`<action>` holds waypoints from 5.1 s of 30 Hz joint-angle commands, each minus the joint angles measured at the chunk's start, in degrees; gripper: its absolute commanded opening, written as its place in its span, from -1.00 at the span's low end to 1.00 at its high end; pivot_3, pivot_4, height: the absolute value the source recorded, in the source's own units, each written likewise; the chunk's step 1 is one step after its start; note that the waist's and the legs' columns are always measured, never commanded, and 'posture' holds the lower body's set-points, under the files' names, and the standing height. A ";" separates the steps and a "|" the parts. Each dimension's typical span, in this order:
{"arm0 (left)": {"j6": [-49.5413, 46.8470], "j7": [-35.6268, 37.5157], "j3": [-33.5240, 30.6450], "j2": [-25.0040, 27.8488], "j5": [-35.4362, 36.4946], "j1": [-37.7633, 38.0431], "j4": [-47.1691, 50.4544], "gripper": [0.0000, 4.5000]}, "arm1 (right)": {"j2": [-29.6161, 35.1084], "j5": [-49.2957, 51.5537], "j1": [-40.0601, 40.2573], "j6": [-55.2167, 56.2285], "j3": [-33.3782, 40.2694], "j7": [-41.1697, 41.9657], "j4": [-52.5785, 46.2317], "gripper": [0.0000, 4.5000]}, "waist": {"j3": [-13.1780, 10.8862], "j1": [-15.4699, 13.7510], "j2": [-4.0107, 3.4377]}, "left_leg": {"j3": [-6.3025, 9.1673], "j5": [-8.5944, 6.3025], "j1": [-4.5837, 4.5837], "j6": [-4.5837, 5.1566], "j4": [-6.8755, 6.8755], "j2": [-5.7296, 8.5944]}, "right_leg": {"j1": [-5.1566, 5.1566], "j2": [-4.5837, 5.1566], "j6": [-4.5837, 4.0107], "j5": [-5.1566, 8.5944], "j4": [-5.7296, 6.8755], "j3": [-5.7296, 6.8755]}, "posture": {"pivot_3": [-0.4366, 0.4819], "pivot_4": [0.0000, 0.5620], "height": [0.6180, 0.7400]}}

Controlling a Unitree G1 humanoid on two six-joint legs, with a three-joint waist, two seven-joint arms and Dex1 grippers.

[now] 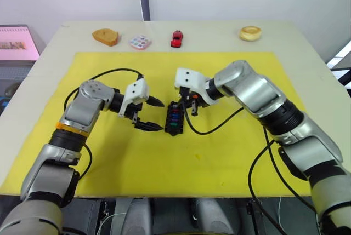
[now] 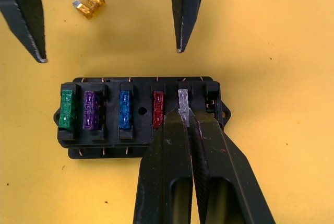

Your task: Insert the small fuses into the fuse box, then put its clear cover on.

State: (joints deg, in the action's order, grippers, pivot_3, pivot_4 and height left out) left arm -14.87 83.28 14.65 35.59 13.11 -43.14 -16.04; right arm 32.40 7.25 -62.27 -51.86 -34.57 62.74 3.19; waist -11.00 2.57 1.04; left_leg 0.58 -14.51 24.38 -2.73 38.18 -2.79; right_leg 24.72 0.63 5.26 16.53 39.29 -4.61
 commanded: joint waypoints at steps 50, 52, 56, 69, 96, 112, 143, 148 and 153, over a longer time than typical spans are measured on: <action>0.97 0.35 -0.50 0.79 -1.06 2.00 3.70 1.00 | -1.75 -2.34 -1.44 -4.83 0.84 -0.31 -2.38 -0.41 | 0.02 0.01 -0.01 | 0.00 0.00 -0.20 0.00 -0.01 0.00 | -0.18 0.00 0.00 0.00 0.00 0.00 | -0.05 -0.47 1.00; 0.93 0.31 -0.53 0.76 -1.04 1.96 3.65 1.00 | -1.57 -2.06 -1.72 -5.00 1.29 -0.15 -2.65 -0.41 | 0.02 0.03 -0.01 | 0.00 0.00 -0.20 0.00 -0.01 0.00 | -0.17 0.00 0.00 0.00 0.00 0.00 | -0.05 -0.47 1.00; 1.01 0.24 -0.54 0.77 -1.11 1.90 3.51 1.00 | -1.04 -1.39 -2.46 -5.56 2.20 0.31 -3.66 -0.41 | 0.02 0.03 -0.01 | 0.00 0.00 -0.20 0.00 -0.01 0.00 | -0.17 0.00 0.00 0.00 0.00 0.00 | -0.05 -0.47 1.00; 1.99 -0.15 -0.65 0.44 -1.53 1.03 1.58 1.00 | -0.36 0.93 -2.83 -6.60 6.83 -0.87 -7.07 -0.80 | 0.02 0.02 -0.01 | 0.00 0.00 -0.17 0.00 -0.01 0.00 | -0.16 0.00 0.00 0.00 -0.01 0.00 | -0.05 -0.47 1.00; 2.50 -0.66 -0.79 0.41 -1.32 0.93 1.05 1.00 | -3.01 0.65 4.24 -3.18 5.39 -4.67 -2.66 -0.99 | 0.02 0.01 -0.01 | 0.01 0.00 -0.16 0.00 -0.02 0.00 | -0.15 0.00 0.00 0.00 -0.01 0.00 | -0.05 -0.47 1.00; 2.22 -0.74 -0.91 0.63 -1.06 1.14 1.78 1.00 | -2.40 -1.34 7.12 -2.38 2.39 -3.89 0.52 -0.99 | 0.03 -0.01 0.00 | 0.01 0.00 -0.20 0.00 -0.02 0.00 | -0.19 0.00 0.00 0.00 -0.01 0.00 | -0.05 -0.47 1.00; -11.63 0.15 -17.60 19.32 10.83 14.36 15.06 1.00 | 22.84 19.51 41.90 -5.14 50.92 -0.50 -33.65 -0.64 | 0.00 -0.12 0.02 | 0.08 -0.01 -0.06 0.01 -0.07 0.01 | -0.17 0.01 0.02 0.02 -0.19 0.05 | -0.05 -0.47 1.00; -8.74 -0.38 -23.35 25.96 9.12 23.15 13.83 1.00 | 28.96 18.44 58.62 -1.97 66.27 4.08 -34.37 0.41 | -0.01 0.14 0.01 | -0.04 -0.01 -0.36 0.01 -0.18 -0.03 | -0.29 -0.03 -0.01 0.03 -0.17 -0.06 | -0.05 -0.47 1.00; -5.75 0.66 -26.67 30.29 8.33 29.52 11.20 1.00 | 29.63 16.81 70.48 1.24 76.82 6.65 -34.84 0.98 | 0.00 -0.08 0.04 | -0.11 -0.01 -0.43 0.00 -0.17 -0.03 | -0.38 0.00 -0.01 0.05 -0.22 -0.09 | -0.05 -0.47 1.00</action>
State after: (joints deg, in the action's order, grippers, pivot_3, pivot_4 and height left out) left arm -22.46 83.52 -9.90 64.70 21.75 -13.95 -4.65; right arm 61.49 24.80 7.01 -52.43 38.26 68.51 -30.21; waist -11.00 2.48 1.08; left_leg 0.45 -14.52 23.93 -2.73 38.01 -2.82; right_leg 24.32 0.64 5.25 16.58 39.05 -4.71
